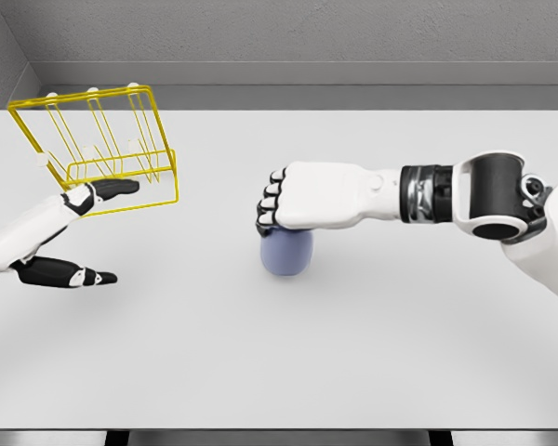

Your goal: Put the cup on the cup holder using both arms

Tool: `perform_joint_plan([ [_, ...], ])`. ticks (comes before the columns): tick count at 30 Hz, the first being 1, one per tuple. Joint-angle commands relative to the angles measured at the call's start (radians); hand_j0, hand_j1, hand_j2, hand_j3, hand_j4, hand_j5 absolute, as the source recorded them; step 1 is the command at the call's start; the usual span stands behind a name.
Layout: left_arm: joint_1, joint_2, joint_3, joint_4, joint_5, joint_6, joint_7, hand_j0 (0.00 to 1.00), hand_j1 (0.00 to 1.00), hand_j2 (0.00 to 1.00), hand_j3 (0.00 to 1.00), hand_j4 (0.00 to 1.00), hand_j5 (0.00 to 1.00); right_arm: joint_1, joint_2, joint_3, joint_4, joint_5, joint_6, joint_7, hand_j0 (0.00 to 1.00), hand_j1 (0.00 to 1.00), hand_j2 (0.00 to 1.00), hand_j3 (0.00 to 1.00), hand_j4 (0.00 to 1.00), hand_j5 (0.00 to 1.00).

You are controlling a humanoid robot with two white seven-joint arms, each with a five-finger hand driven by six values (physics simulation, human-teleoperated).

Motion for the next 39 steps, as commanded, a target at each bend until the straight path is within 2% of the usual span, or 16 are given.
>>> perform_joint_plan([
  [1,0.0,-0.001,-0.005,0.0,0.006,0.0,0.0,1.0,1.0,1.0,1.0,1.0,1.0,0.0,0.013,0.002,0.0,-0.004,0.003,0.0,0.52,0.52,0.52,0.52,0.52,0.52],
  [9,0.0,-0.002,-0.014,0.0,0.006,0.0,0.0,1.0,1.0,1.0,1.0,1.0,1.0,0.002,0.045,0.046,0.005,0.021,0.003,0.0,0.52,0.52,0.52,0.52,0.52,0.52],
  [18,0.0,-0.013,-0.135,0.0,0.013,0.0,0.002,1.0,1.0,1.0,1.0,1.0,1.0,0.0,0.098,0.061,0.052,0.047,0.003,0.0,0.52,0.52,0.52,0.52,0.52,0.52],
  [26,-0.011,-0.016,-0.207,-0.002,0.194,0.0,-0.001,1.0,1.0,1.0,1.0,1.0,1.0,0.002,0.1,0.068,0.059,0.048,0.003,0.0,0.53,0.53,0.53,0.53,0.53,0.53],
  [29,-0.018,-0.048,-0.235,-0.002,0.243,0.0,-0.009,1.0,1.0,1.0,1.0,1.0,1.0,0.003,0.1,0.068,0.059,0.061,0.003,0.0,0.66,0.66,0.66,0.66,0.66,0.66],
  [30,-0.028,-0.053,-0.265,0.0,0.246,0.0,-0.009,1.0,1.0,1.0,1.0,1.0,1.0,0.005,0.1,0.068,0.059,0.059,0.003,-0.002,0.71,0.71,0.71,0.71,0.71,0.71],
  [33,-0.092,-0.094,-0.313,-0.002,0.302,0.0,-0.01,1.0,1.0,1.0,1.0,1.0,1.0,0.006,0.102,0.068,0.059,0.059,0.003,-0.002,0.78,0.78,0.78,0.78,0.78,0.78],
  [35,-0.107,-0.111,-0.325,0.0,0.31,0.0,-0.01,1.0,1.0,1.0,1.0,1.0,1.0,0.009,0.102,0.068,0.057,0.059,0.003,-0.002,0.89,0.89,0.89,0.89,0.89,0.89],
  [39,-0.115,-0.13,-0.325,0.003,0.31,0.0,-0.012,1.0,1.0,1.0,1.0,1.0,1.0,0.011,0.102,0.068,0.057,0.059,0.003,-0.002,0.93,0.93,0.93,0.93,0.93,0.93],
])
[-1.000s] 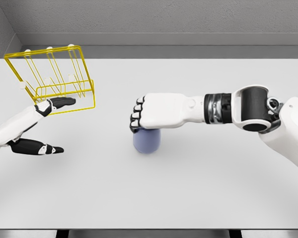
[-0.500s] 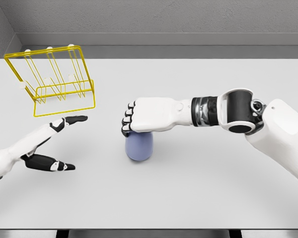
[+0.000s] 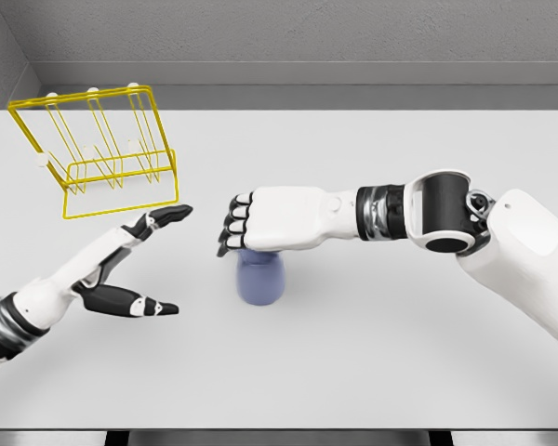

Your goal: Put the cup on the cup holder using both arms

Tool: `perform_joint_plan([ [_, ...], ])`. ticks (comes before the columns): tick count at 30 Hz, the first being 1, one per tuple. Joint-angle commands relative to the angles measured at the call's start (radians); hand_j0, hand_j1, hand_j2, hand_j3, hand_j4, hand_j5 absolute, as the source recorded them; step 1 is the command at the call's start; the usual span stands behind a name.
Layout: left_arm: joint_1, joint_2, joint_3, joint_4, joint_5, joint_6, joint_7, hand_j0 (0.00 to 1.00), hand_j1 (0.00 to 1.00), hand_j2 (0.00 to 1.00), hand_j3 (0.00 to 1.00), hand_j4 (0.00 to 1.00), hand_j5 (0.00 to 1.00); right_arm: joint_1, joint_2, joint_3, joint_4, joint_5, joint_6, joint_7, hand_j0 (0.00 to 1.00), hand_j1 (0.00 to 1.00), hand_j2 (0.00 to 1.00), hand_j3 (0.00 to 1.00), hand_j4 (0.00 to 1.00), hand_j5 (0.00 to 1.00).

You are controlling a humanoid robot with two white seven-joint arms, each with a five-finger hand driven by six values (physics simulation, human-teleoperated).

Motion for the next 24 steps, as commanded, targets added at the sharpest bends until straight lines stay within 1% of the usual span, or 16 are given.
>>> perform_joint_plan([
  [1,0.0,-0.01,-0.004,0.001,0.009,0.0,-0.001,1.0,1.0,1.0,1.0,1.0,1.0,0.0,0.0,-0.001,0.0,-0.004,0.003,-0.001,0.93,0.93,0.93,0.93,0.93,0.93],
  [4,0.0,-0.01,-0.003,0.011,0.007,0.0,0.001,1.0,1.0,1.0,1.0,1.0,1.0,0.0,-0.002,-0.002,0.0,-0.004,0.003,-0.001,0.94,0.94,0.94,0.94,0.94,0.94],
  [6,0.0,-0.01,0.0,0.021,0.017,0.0,0.001,1.0,1.0,1.0,1.0,1.0,1.0,0.0,-0.01,-0.01,0.007,-0.004,0.003,-0.001,0.96,0.96,0.96,0.96,0.96,0.96],
  [8,0.0,-0.01,-0.001,0.027,0.061,0.0,0.001,1.0,1.0,1.0,1.0,1.0,1.0,0.0,-0.025,-0.015,0.012,-0.006,0.003,-0.001,0.97,0.97,0.97,0.97,0.97,0.97],
  [9,0.0,-0.01,-0.001,0.037,0.064,0.0,0.001,1.0,1.0,1.0,1.0,1.0,1.0,-0.002,-0.034,-0.016,0.01,-0.007,0.003,-0.001,0.99,0.99,0.99,0.99,0.99,0.99],
  [11,-0.002,-0.01,-0.003,0.061,0.066,0.0,0.001,1.0,1.0,1.0,1.0,1.0,1.0,-0.003,-0.045,-0.022,0.006,-0.015,0.003,-0.002,0.99,0.99,0.99,0.99,0.99,0.99],
  [14,0.0,-0.03,-0.007,0.081,0.064,0.0,0.001,1.0,1.0,1.0,1.0,1.0,1.0,0.006,-0.072,-0.157,0.015,-0.042,0.003,-0.007,1.0,1.0,1.0,1.0,1.0,1.0],
  [15,-0.002,-0.038,-0.013,0.093,0.064,0.0,0.001,1.0,1.0,1.0,1.0,1.0,1.0,0.015,-0.111,-0.235,0.056,-0.105,0.003,-0.007,1.0,1.0,1.0,1.0,1.0,1.0],
  [16,-0.002,-0.045,-0.018,0.101,0.064,0.0,0.001,1.0,1.0,1.0,1.0,1.0,1.0,0.017,-0.131,-0.278,0.096,-0.145,0.003,-0.005,1.0,1.0,1.0,1.0,1.0,1.0],
  [17,-0.002,-0.056,-0.021,0.107,0.061,0.0,0.001,1.0,1.0,1.0,1.0,1.0,1.0,0.017,-0.154,-0.318,0.116,-0.18,0.003,-0.007,1.0,1.0,1.0,1.0,1.0,1.0],
  [18,-0.003,-0.065,-0.021,0.107,0.061,0.0,-0.001,1.0,1.0,1.0,1.0,1.0,1.0,0.018,-0.191,-0.329,0.121,-0.205,0.003,-0.007,1.0,1.0,1.0,1.0,1.0,1.0],
  [19,-0.008,-0.079,-0.023,0.107,0.06,0.0,-0.001,1.0,1.0,1.0,1.0,1.0,1.0,0.038,-0.23,-0.363,0.133,-0.243,0.003,-0.007,1.0,1.0,1.0,1.0,1.0,1.0],
  [20,-0.014,-0.082,-0.036,0.107,0.055,0.0,-0.001,1.0,1.0,1.0,1.0,1.0,1.0,0.083,-0.244,-0.431,0.167,-0.282,0.003,-0.007,1.0,1.0,1.0,1.0,1.0,1.0],
  [21,-0.031,-0.093,-0.053,0.107,0.055,0.0,-0.001,1.0,1.0,1.0,1.0,1.0,1.0,0.135,-0.266,-0.485,0.178,-0.306,0.003,-0.007,1.0,1.0,1.0,1.0,1.0,1.0],
  [23,-0.054,-0.113,-0.076,0.109,0.067,0.036,0.001,1.0,1.0,1.0,1.0,1.0,1.0,0.241,-0.307,-0.591,0.178,-0.372,0.003,-0.007,1.0,1.0,1.0,1.0,1.0,1.0],
  [24,-0.067,-0.128,-0.087,0.109,0.093,0.053,0.001,1.0,1.0,1.0,1.0,1.0,1.0,0.299,-0.329,-0.631,0.173,-0.429,0.003,-0.007,1.0,1.0,1.0,1.0,1.0,1.0],
])
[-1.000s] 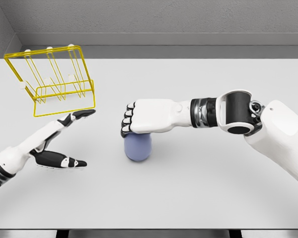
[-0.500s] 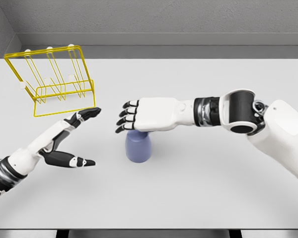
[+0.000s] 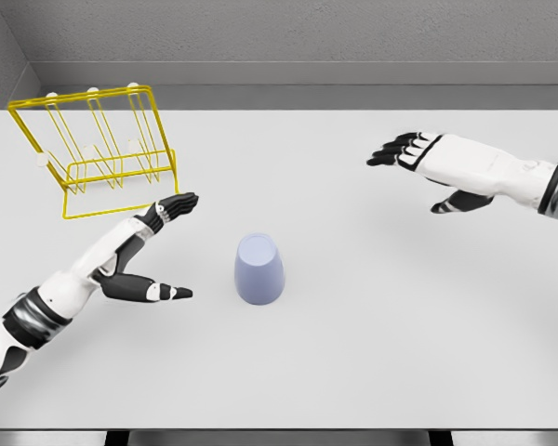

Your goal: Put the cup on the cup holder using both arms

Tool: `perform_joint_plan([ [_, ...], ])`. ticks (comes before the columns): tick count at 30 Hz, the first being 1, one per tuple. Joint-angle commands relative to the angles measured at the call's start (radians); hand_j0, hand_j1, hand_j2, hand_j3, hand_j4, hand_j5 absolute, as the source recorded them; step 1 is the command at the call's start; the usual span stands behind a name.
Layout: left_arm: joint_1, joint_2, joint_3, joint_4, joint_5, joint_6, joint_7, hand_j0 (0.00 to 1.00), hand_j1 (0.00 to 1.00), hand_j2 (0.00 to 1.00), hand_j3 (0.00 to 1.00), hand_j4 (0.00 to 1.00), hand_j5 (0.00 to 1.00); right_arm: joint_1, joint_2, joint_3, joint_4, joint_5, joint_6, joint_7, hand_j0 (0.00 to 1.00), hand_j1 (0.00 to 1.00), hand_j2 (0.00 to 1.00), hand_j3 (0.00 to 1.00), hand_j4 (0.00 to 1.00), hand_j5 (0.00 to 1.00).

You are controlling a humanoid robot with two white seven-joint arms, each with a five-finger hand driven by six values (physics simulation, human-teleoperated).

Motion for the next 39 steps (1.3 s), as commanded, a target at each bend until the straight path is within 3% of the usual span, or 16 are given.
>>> perform_joint_plan([
  [1,-0.005,-0.025,-0.039,0.002,0.035,0.049,0.001,1.0,1.0,1.0,1.0,1.0,1.0,0.015,-0.052,-0.129,0.003,-0.14,0.005,-0.001,1.0,1.0,1.0,1.0,1.0,1.0],
  [7,-0.055,-0.031,-0.092,-0.006,0.143,0.146,-0.008,1.0,1.0,1.0,1.0,1.0,1.0,0.187,0.029,-0.28,0.034,-0.175,0.005,-0.003,1.0,1.0,1.0,1.0,1.0,1.0],
  [16,-0.138,-0.065,-0.157,0.003,0.213,0.276,-0.023,1.0,1.0,1.0,1.0,1.0,1.0,0.201,0.085,-0.306,0.049,-0.178,0.005,0.005,1.0,1.0,1.0,1.0,1.0,1.0],
  [39,-0.172,-0.145,-0.206,0.06,0.219,0.334,-0.025,1.0,1.0,1.0,1.0,1.0,1.0,0.213,0.104,-0.303,0.042,-0.178,0.005,0.003,1.0,1.0,1.0,1.0,1.0,1.0],
])
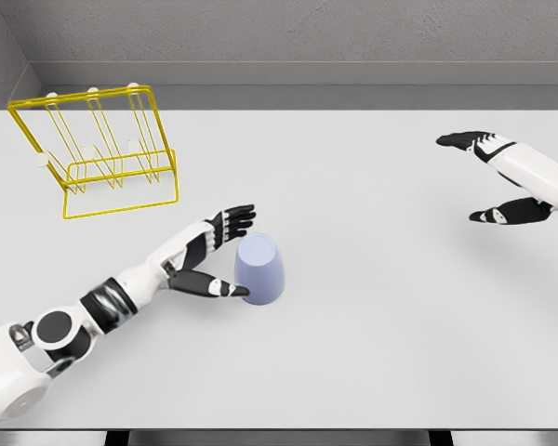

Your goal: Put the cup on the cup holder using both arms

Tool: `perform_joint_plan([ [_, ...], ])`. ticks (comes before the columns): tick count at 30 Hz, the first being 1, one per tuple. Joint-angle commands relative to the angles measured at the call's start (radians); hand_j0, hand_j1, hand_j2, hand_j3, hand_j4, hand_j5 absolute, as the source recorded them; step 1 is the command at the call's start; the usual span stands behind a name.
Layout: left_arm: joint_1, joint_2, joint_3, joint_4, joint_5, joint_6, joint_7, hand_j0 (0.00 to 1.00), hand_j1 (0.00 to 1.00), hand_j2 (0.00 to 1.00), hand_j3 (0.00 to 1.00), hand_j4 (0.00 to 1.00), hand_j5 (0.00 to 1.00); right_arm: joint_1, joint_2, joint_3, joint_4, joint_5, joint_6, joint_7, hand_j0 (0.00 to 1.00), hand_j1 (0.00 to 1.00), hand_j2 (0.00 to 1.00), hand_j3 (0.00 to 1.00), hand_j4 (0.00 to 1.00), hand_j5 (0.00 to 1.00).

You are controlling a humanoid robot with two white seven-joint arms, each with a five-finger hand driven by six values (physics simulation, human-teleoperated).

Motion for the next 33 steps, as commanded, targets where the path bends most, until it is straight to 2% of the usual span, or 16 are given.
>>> perform_joint_plan([
  [1,0.0,-0.012,-0.01,0.007,0.0,0.003,-0.001,1.0,1.0,1.0,1.0,1.0,1.0,0.0,0.006,0.0,-0.001,-0.009,0.003,-0.001,1.0,1.0,1.0,1.0,1.0,1.0],
  [12,-0.002,-0.041,-0.013,0.041,-0.002,0.003,-0.004,1.0,1.0,1.0,1.0,1.0,1.0,0.005,0.006,-0.002,0.002,-0.007,0.003,-0.001,1.0,1.0,1.0,1.0,1.0,1.0],
  [33,-0.002,-0.067,-0.025,0.052,-0.006,0.026,-0.004,1.0,1.0,1.0,1.0,1.0,1.0,0.009,0.006,-0.002,0.005,-0.007,0.003,-0.001,1.0,1.0,1.0,1.0,1.0,1.0],
])
